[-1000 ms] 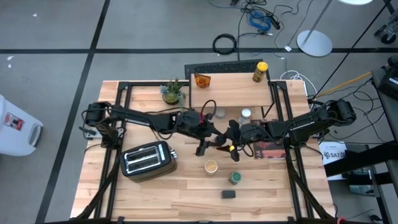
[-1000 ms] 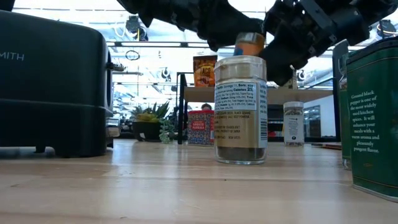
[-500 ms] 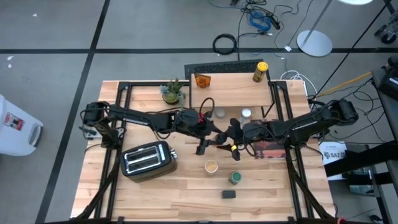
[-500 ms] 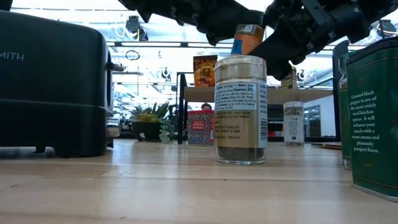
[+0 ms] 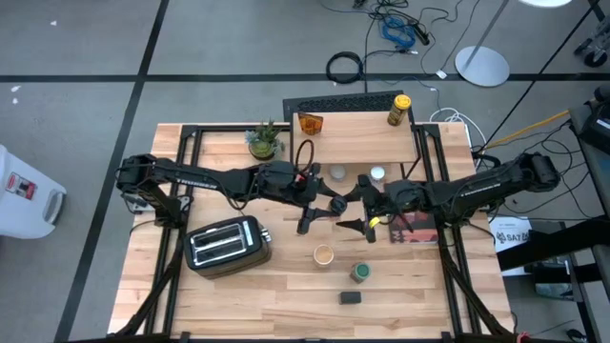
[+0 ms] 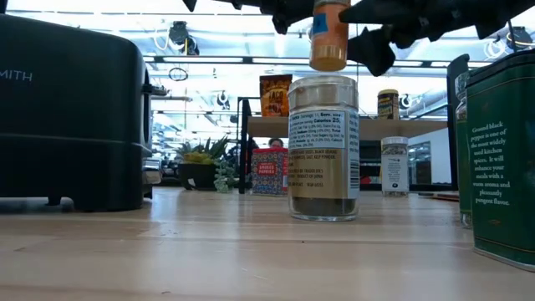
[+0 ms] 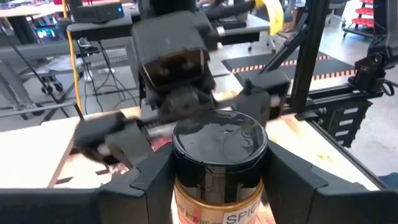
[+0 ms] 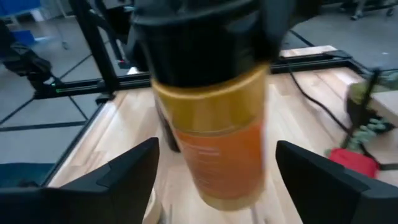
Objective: Shelf spices
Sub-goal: Put the black seasoning bottle on the shelf
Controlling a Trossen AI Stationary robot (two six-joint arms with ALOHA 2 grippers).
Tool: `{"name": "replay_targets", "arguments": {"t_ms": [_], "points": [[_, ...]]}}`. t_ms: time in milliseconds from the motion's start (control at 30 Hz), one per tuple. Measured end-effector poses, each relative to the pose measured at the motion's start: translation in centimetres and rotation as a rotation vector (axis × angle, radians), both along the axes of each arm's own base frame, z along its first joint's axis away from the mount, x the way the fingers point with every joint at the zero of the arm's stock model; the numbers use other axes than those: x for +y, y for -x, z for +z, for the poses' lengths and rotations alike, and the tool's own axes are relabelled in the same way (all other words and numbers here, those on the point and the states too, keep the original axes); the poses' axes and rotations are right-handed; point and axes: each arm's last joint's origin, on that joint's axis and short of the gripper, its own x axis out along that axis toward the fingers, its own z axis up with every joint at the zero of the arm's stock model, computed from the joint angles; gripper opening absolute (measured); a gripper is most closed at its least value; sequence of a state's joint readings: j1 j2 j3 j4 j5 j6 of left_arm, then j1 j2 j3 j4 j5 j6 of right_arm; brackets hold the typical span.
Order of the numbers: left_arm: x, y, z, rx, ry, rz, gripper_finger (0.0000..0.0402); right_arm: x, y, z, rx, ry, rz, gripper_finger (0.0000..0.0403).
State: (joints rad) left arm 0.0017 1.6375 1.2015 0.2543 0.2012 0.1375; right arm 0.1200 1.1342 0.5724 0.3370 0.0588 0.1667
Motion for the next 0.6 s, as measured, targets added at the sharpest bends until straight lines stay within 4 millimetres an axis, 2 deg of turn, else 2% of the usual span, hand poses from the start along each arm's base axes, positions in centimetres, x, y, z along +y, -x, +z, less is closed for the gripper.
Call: {"name": "replay_targets", "arguments": {"t_ms": [300, 467, 600], "points": [[-0.2, -0.1, 0.5, -0.057, 0.001, -0.004, 0.0204, 0.1, -1.4, -0.4, -0.078, 0.039, -0.001, 0.0313], [-0.3, -0.1, 0.6, -0.068, 0.002, -0.008, 0.0204, 0.1, -1.7, -0.9, -0.06, 0.056, -0.028, 0.0312], [-0.3, -0.1, 0.6, -0.066, 0.002, -0.008, 0.0204, 0.3, -1.6, -0.8, -0.062, 0.069, -0.044, 0.0286]]}}
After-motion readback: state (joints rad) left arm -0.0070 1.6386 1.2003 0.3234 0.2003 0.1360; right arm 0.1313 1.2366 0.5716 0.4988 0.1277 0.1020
